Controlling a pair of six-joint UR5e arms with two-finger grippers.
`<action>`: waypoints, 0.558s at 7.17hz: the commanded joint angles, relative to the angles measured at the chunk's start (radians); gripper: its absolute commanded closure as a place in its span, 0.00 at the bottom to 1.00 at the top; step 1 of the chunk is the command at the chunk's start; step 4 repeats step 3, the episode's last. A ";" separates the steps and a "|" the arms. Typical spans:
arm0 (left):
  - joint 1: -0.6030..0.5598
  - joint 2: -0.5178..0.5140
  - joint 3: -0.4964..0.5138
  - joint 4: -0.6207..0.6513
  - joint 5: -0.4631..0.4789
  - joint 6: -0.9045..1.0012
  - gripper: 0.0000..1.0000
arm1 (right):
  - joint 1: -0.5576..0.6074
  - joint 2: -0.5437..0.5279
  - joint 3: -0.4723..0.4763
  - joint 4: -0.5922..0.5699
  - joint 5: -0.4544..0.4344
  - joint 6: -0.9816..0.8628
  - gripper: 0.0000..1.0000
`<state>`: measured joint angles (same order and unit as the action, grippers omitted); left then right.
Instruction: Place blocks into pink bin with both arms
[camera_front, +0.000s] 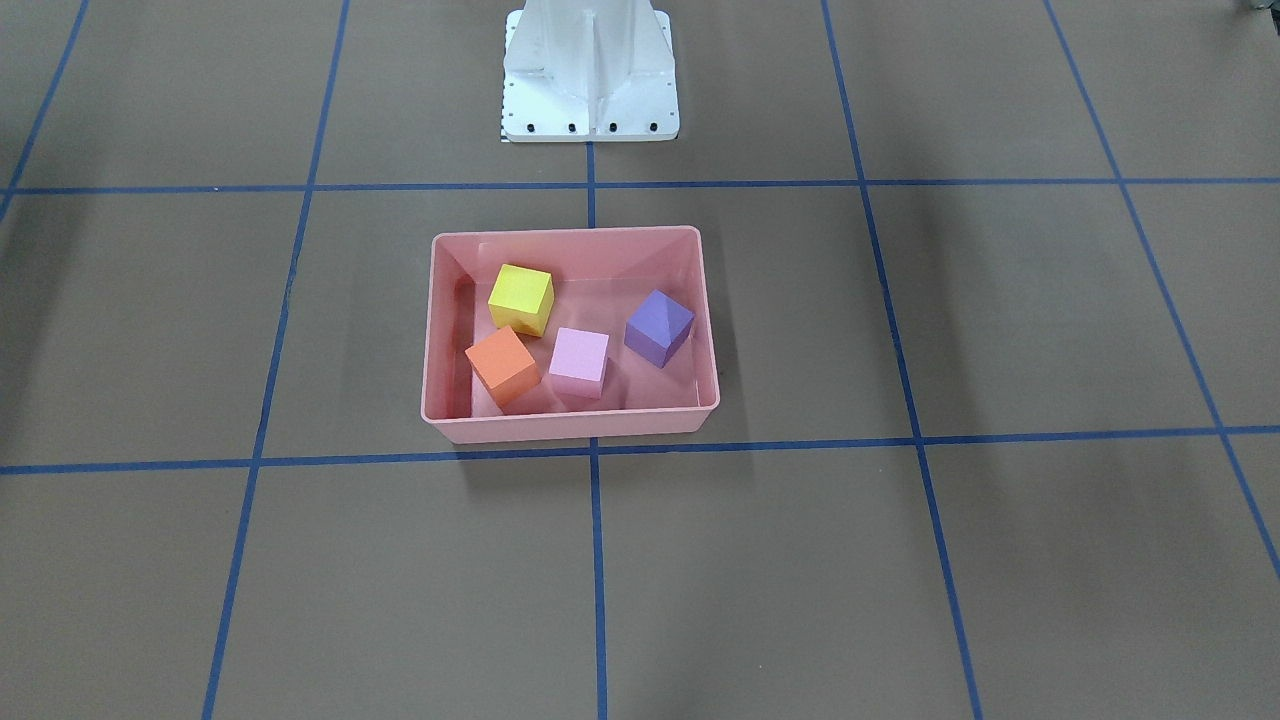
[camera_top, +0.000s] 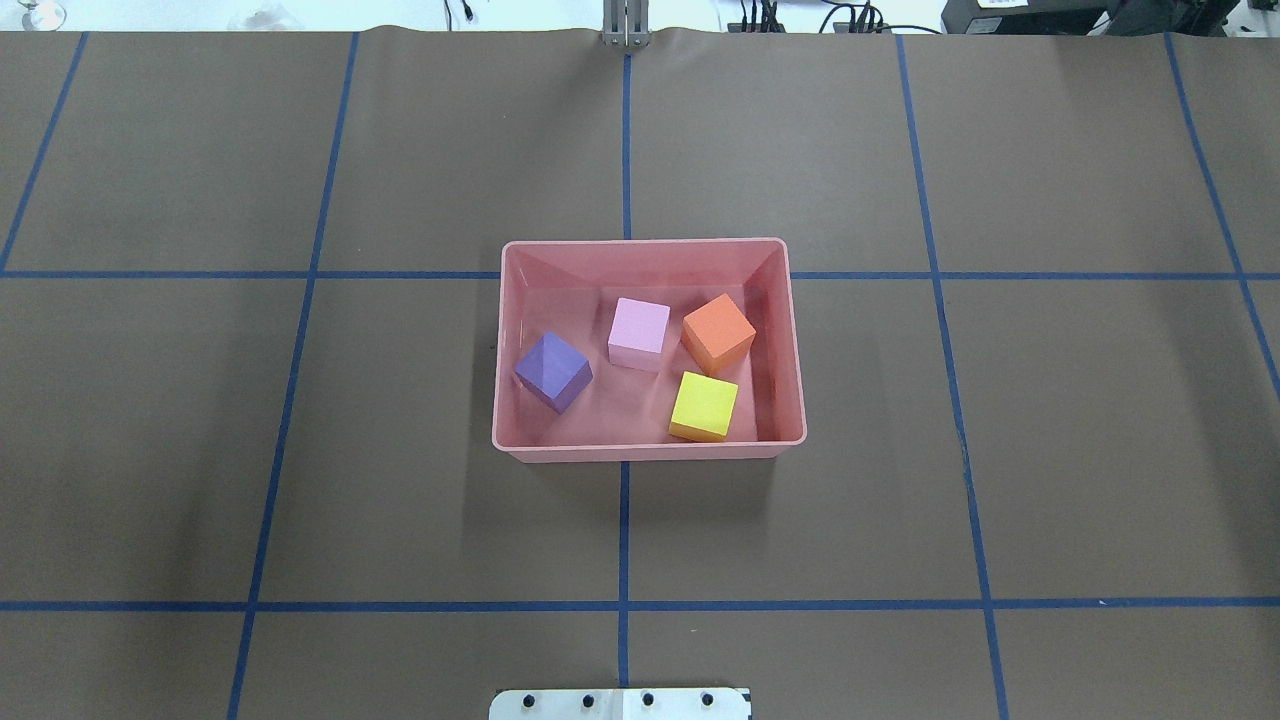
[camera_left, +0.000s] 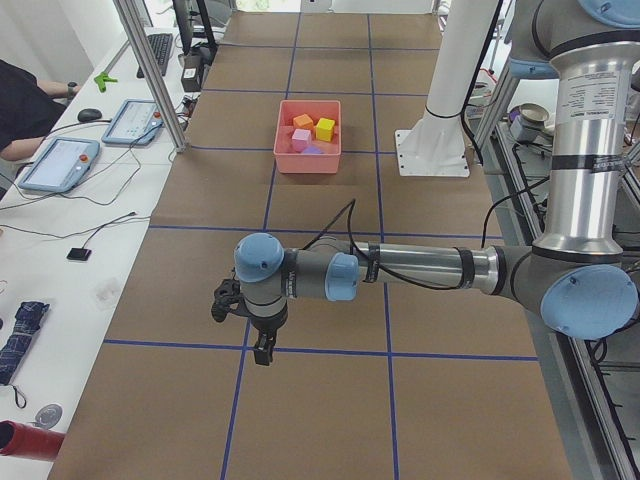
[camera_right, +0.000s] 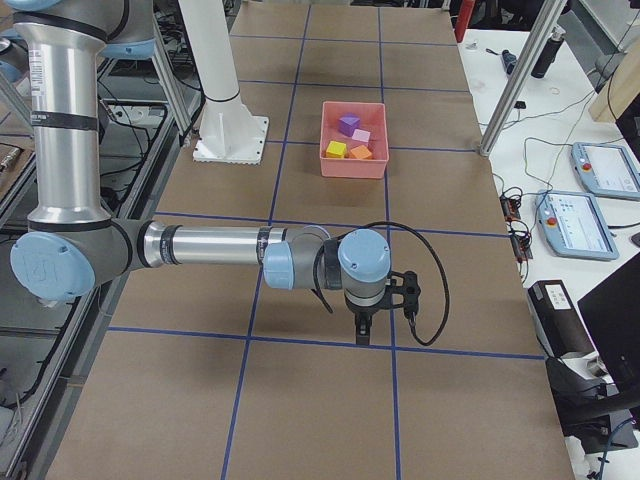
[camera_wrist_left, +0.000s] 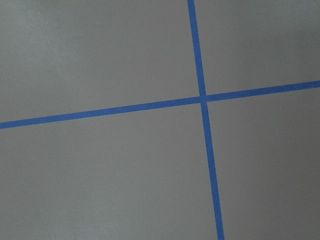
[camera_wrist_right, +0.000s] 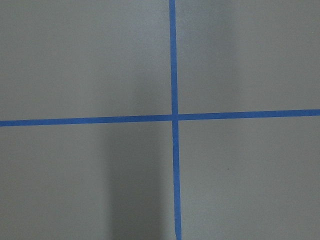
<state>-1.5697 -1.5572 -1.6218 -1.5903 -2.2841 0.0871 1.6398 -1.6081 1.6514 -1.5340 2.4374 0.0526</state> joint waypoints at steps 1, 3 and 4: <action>0.000 0.000 0.000 0.001 0.000 -0.001 0.00 | 0.000 -0.001 0.004 0.000 0.002 0.001 0.00; 0.000 -0.004 0.023 -0.006 -0.002 -0.001 0.00 | 0.000 -0.004 0.008 0.000 0.003 0.007 0.00; 0.000 -0.004 0.023 -0.006 -0.002 -0.001 0.00 | 0.000 -0.004 0.008 0.000 0.003 0.007 0.00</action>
